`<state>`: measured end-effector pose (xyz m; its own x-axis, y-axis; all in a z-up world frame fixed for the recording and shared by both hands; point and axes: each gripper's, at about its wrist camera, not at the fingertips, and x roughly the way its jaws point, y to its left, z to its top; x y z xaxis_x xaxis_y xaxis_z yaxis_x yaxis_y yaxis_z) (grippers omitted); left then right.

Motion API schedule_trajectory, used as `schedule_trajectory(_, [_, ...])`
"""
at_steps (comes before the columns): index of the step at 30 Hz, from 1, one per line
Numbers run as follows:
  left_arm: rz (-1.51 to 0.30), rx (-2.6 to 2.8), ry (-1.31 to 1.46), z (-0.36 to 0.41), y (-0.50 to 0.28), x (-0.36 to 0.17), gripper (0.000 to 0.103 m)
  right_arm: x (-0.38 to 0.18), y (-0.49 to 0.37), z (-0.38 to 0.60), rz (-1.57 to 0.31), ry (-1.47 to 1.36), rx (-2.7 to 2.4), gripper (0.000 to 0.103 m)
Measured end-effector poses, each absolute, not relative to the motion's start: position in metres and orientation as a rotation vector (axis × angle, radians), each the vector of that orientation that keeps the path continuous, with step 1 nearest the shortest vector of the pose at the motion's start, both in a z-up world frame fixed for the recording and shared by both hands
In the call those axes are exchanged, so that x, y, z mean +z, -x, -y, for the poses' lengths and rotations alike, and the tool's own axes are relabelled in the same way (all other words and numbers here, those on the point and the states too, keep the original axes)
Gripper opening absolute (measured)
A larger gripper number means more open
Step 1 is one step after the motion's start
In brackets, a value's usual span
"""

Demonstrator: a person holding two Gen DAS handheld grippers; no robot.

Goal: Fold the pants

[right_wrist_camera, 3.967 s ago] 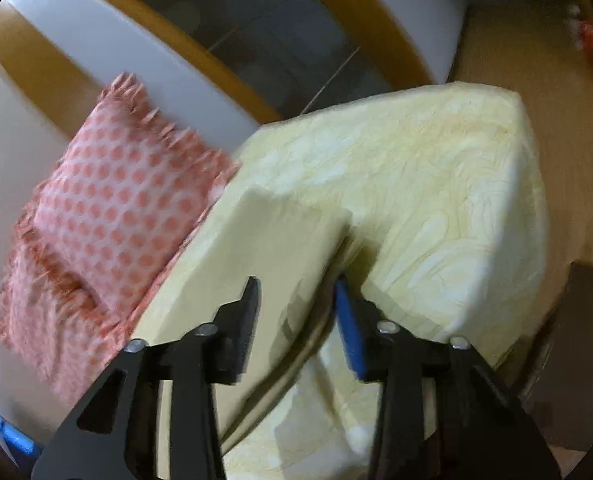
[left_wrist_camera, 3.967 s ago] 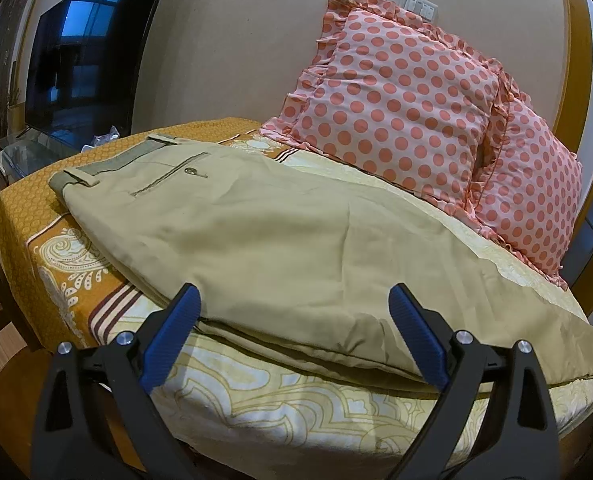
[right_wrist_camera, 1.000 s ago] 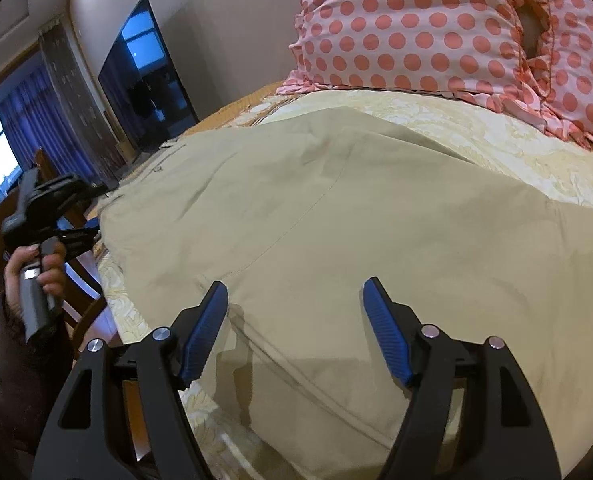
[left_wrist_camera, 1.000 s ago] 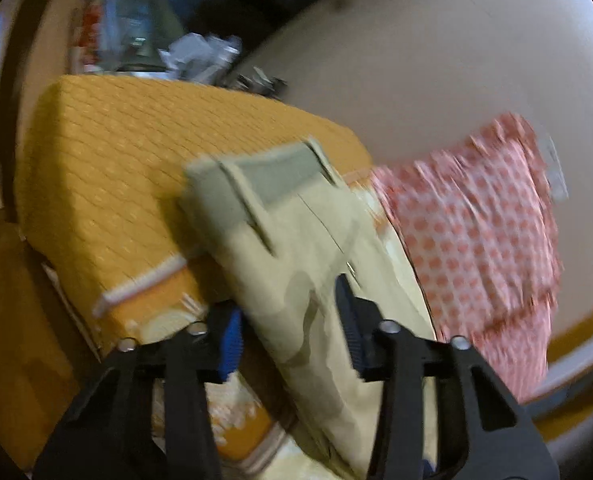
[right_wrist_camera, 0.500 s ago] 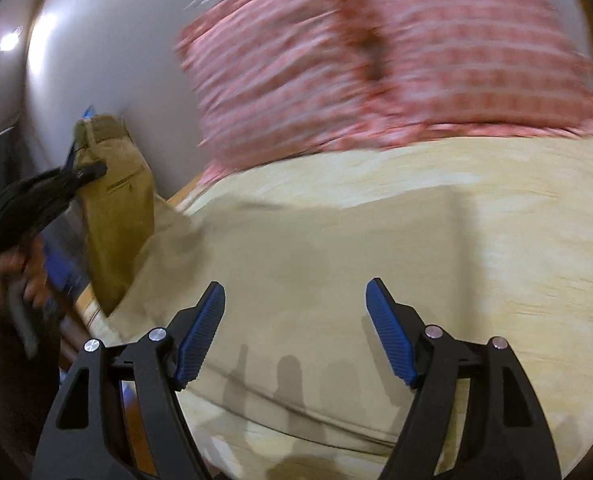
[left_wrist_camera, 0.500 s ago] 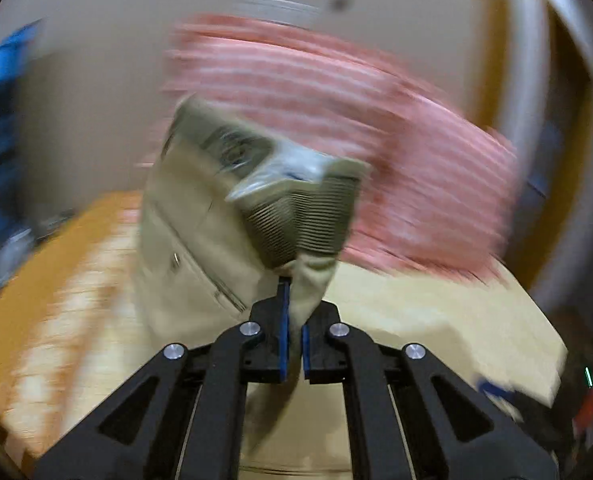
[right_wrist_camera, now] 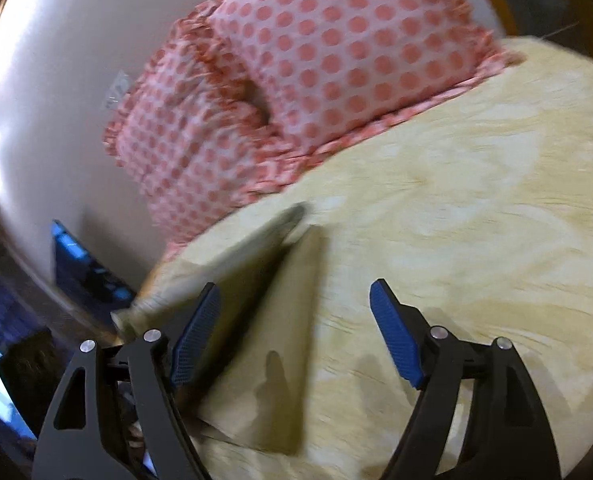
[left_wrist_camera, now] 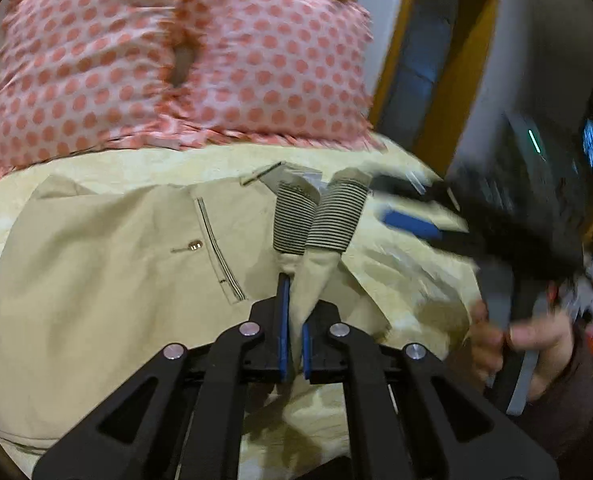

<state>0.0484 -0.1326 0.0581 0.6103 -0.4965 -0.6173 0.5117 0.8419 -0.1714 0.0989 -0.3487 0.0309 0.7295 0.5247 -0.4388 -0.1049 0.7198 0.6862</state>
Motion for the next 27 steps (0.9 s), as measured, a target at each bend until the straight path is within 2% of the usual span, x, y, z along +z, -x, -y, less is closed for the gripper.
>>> schedule_trajectory(3, [-0.784,-0.589,-0.084,0.145,-0.042,0.038,0.010,0.023,-0.126,0.335,-0.767,-0.679,0.378,0.078])
schedule_trajectory(4, [-0.782,-0.608,-0.066,0.138,-0.039,0.041,0.016,0.022,-0.129,0.330,-0.790,-0.659,0.368,0.076])
schedule_trajectory(6, [-0.768,-0.654,0.008,0.109,-0.032,0.059,0.050,0.019,-0.138,0.319,-0.833,-0.597,0.373,0.073])
schedule_trajectory(8, [-0.686,-0.611,0.075,0.067,-0.028,0.083,0.057,0.014,-0.143,0.311,-0.868,-0.548,0.368,0.061])
schedule_trajectory(10, [-0.639,-0.498,0.107,0.027,-0.039,0.099,0.064,0.008,-0.146,0.305,-0.894,-0.534,0.383,0.059])
schedule_trajectory(14, [-0.723,-0.273,0.220,-0.059,-0.098,0.094,0.063,0.005,-0.149,0.299,-0.885,-0.524,0.421,0.048])
schedule_trajectory(16, [-0.789,-0.247,0.283,-0.086,-0.118,0.082,0.063,0.006,-0.150,0.299,-0.877,-0.541,0.458,0.046])
schedule_trajectory(23, [-0.999,-0.369,0.320,-0.082,-0.179,0.040,0.066,-0.001,-0.167,0.305,-0.921,-0.596,0.504,0.045])
schedule_trajectory(24, [-0.999,-0.378,0.317,-0.081,-0.184,0.038,0.068,-0.002,-0.168,0.304,-0.929,-0.584,0.520,0.040])
schedule_trajectory(25, [-0.992,-0.394,0.326,-0.080,-0.190,0.039,0.068,-0.004,-0.169,0.305,-0.935,-0.601,0.544,0.024])
schedule_trajectory(26, [-0.994,-0.414,0.356,-0.082,-0.194,0.038,0.061,-0.007,-0.171,0.307,-0.939,-0.637,0.562,0.021])
schedule_trajectory(27, [-1.004,-0.421,0.392,-0.086,-0.199,0.036,0.034,-0.008,-0.173,0.309,-0.943,-0.666,0.576,0.019])
